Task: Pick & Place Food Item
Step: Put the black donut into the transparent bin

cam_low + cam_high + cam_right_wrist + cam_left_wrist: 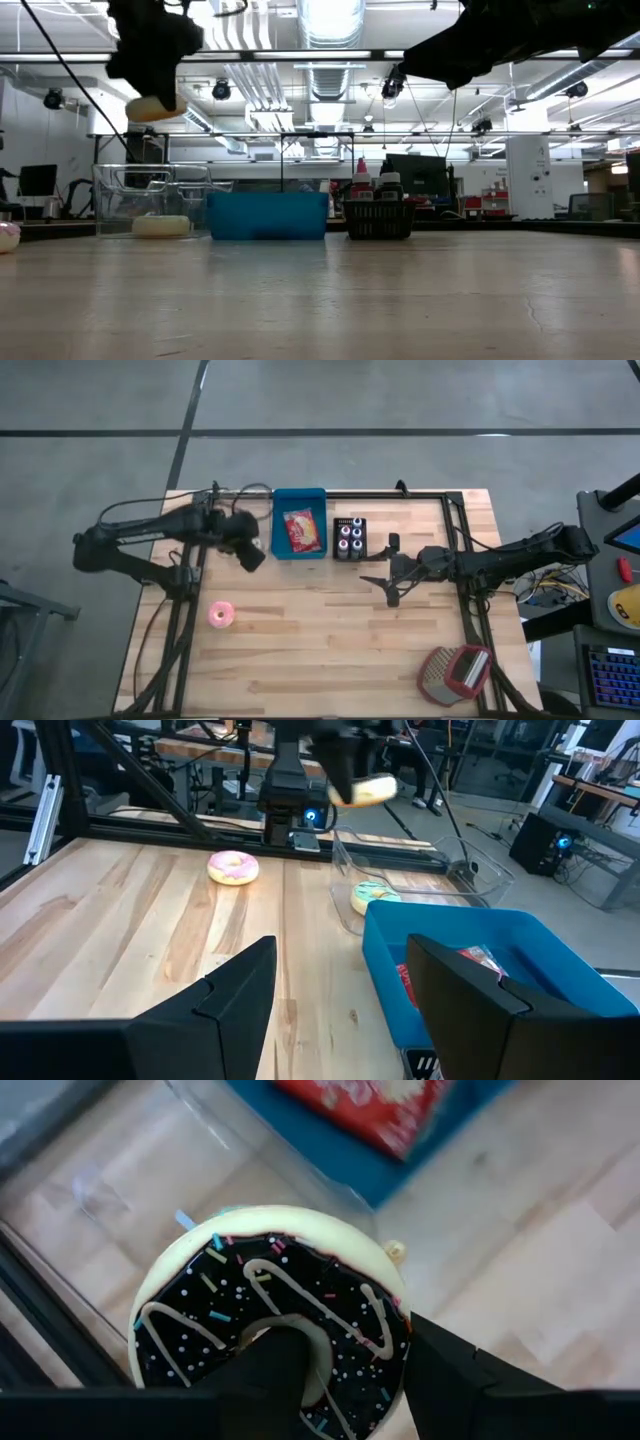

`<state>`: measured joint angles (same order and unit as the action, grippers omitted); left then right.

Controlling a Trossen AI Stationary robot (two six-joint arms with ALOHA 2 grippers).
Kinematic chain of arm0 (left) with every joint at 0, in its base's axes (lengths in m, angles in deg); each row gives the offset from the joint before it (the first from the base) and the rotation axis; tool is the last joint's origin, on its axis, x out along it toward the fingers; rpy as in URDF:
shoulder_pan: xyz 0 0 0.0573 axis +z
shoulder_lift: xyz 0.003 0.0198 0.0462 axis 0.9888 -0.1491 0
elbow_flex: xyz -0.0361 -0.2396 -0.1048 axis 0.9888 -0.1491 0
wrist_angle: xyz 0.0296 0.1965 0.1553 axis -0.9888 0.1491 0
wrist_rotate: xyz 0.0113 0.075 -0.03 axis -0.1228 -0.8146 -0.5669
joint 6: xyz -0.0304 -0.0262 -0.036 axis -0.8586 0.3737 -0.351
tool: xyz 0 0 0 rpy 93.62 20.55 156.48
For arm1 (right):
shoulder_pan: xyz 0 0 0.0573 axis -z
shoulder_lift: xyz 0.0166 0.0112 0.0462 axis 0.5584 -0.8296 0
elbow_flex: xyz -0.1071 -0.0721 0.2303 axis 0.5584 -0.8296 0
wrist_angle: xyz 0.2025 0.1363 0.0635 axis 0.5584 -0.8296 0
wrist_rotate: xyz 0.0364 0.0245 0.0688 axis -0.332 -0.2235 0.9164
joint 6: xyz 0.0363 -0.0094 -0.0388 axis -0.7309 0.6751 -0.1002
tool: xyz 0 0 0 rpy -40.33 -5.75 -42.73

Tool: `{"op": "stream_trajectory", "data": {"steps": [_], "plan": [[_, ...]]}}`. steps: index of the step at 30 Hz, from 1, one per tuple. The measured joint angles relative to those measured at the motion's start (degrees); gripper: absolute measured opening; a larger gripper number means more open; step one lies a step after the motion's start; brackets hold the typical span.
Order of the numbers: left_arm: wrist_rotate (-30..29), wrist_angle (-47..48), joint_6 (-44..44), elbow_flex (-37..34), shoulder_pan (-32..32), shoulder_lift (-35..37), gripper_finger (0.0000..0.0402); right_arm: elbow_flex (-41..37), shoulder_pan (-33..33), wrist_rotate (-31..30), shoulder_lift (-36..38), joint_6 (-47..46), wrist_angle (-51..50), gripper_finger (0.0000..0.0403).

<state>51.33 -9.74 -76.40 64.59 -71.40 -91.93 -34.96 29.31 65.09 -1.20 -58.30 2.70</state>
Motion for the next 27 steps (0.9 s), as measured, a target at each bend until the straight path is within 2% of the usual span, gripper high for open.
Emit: {"op": "stream_trajectory", "data": {"steps": [4,10,17,27], "plan": [[0.63,-3.14,6.42,0.00,7.06,-0.72,0.0147,0.00,0.01,0.02,0.00,0.00,0.00,0.0221],[2.13,-3.95,9.86,0.00,12.19,-2.96,0.0147,0.00,0.00,0.01,0.00,0.00,0.00,0.0221],[2.25,-3.95,15.03,-0.11,14.79,-8.87,0.0147,0.00,0.00,0.01,0.00,0.00,0.00,0.0221],[2.14,-4.54,15.81,-0.11,15.43,-15.35,0.0147,0.00,-0.01,0.01,0.00,0.00,0.01,0.0221]]}}
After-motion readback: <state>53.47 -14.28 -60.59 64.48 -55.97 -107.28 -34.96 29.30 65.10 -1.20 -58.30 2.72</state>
